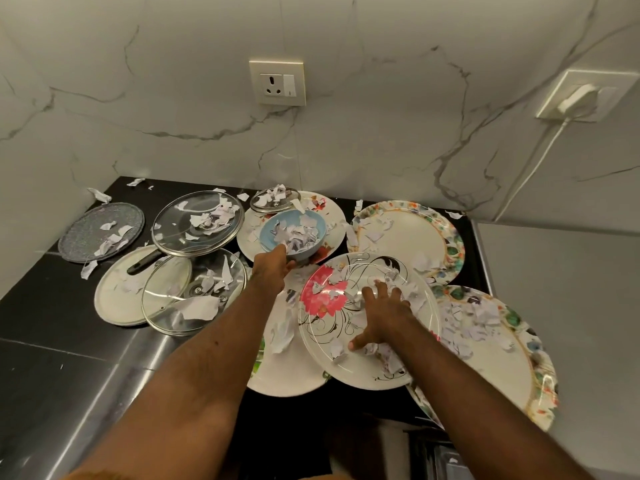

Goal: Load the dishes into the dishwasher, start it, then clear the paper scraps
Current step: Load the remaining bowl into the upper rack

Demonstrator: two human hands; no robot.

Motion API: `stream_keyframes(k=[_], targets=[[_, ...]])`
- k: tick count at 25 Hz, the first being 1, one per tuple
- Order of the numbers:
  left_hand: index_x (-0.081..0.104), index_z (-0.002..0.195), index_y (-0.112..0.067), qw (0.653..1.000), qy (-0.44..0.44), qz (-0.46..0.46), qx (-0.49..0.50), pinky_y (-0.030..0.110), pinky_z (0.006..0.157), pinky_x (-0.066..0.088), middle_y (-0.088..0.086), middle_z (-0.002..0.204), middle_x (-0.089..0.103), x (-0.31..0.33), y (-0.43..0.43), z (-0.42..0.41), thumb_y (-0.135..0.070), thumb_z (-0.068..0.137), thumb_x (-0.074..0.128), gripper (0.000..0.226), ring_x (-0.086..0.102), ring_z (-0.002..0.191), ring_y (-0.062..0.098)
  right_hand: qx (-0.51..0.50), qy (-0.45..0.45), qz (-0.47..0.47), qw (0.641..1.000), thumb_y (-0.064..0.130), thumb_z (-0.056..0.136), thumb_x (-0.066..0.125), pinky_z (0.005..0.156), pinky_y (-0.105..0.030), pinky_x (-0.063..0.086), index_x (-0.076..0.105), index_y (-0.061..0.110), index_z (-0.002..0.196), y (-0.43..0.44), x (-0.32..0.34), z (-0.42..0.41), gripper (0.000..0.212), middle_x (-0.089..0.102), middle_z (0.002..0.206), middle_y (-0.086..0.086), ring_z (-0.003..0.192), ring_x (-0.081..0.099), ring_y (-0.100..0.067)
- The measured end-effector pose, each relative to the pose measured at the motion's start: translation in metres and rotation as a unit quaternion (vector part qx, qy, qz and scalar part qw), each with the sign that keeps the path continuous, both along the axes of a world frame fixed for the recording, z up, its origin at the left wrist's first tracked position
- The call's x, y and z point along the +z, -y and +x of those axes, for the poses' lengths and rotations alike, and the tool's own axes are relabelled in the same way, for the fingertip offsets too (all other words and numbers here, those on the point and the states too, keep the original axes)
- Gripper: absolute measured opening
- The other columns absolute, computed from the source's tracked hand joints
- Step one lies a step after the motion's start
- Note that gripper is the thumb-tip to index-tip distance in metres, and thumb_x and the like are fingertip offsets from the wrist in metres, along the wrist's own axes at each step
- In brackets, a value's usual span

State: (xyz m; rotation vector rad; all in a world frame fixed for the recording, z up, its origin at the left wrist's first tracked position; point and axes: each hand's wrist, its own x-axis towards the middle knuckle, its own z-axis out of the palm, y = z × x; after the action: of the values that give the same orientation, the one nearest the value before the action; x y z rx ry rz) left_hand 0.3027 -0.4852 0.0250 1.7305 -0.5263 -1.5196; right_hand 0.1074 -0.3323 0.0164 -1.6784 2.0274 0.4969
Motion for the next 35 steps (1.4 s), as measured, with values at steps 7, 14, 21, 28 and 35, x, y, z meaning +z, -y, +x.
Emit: stream_keyframes(k=[7, 14, 21, 28, 35], targets=[[0.057, 0.123, -0.008, 0.987, -0.148, -0.058, -0.035, 0.044, 0.090, 0.060, 0.016, 0.109, 0.065, 0.045, -0.043, 0.005, -0.008, 0.098, 0.047, 0.028, 0.067, 0.100, 0.032, -0.013, 0.025, -0.039, 0.999, 0.076, 0.069, 0.079, 0.122, -0.062, 0.021, 0.023, 0.024, 0.162, -0.012, 0.002, -0.003, 0.120, 0.002, 0.173, -0.012, 0.155, 0.015, -0.044], [0.049, 0.134, -0.004, 0.973, -0.073, -0.070, -0.207, 0.048, 0.082, 0.062, 0.024, 0.119, 0.067, 0.042, -0.107, 0.023, -0.011, 0.092, 0.040, 0.043, 0.069, 0.104, 0.040, -0.109, 0.335, -0.500, 0.791, 0.026, 0.101, 0.062, 0.105, -0.018, 0.046, 0.061, 0.020, 0.130, -0.043, 0.062, 0.013, 0.030, 0.056, 0.141, 0.001, 0.132, 0.051, -0.013], [0.063, 0.118, -0.032, 0.945, -0.011, -0.091, -0.313, 0.042, 0.072, 0.063, 0.007, 0.104, 0.077, 0.047, -0.144, -0.015, -0.065, 0.102, 0.041, 0.043, 0.075, 0.093, 0.028, -0.205, 0.331, -0.347, 0.853, 0.052, 0.105, 0.051, 0.102, -0.040, 0.055, 0.052, 0.019, 0.143, -0.022, 0.046, 0.029, 0.050, 0.054, 0.140, -0.003, 0.124, 0.055, -0.018], [0.061, 0.120, -0.035, 0.919, 0.071, -0.188, -0.340, 0.045, 0.075, 0.065, -0.001, 0.113, 0.070, 0.047, -0.141, -0.024, -0.074, 0.098, 0.038, 0.051, 0.072, 0.100, 0.022, -0.085, 0.403, -0.350, 0.842, 0.036, 0.105, 0.055, 0.103, -0.038, 0.048, 0.061, 0.023, 0.124, -0.029, 0.036, 0.042, 0.024, 0.062, 0.119, 0.003, 0.111, 0.056, -0.015], [0.052, 0.145, -0.023, 0.833, 0.268, -0.317, -0.367, 0.017, 0.071, 0.048, 0.001, 0.123, 0.063, 0.039, -0.124, -0.016, -0.034, 0.111, 0.038, 0.039, 0.061, 0.103, 0.019, 0.151, 0.121, -0.330, 0.924, 0.042, 0.092, 0.065, 0.118, -0.048, 0.029, 0.066, 0.024, 0.122, -0.027, 0.019, 0.011, 0.035, 0.051, 0.141, -0.008, 0.131, 0.044, -0.029]])
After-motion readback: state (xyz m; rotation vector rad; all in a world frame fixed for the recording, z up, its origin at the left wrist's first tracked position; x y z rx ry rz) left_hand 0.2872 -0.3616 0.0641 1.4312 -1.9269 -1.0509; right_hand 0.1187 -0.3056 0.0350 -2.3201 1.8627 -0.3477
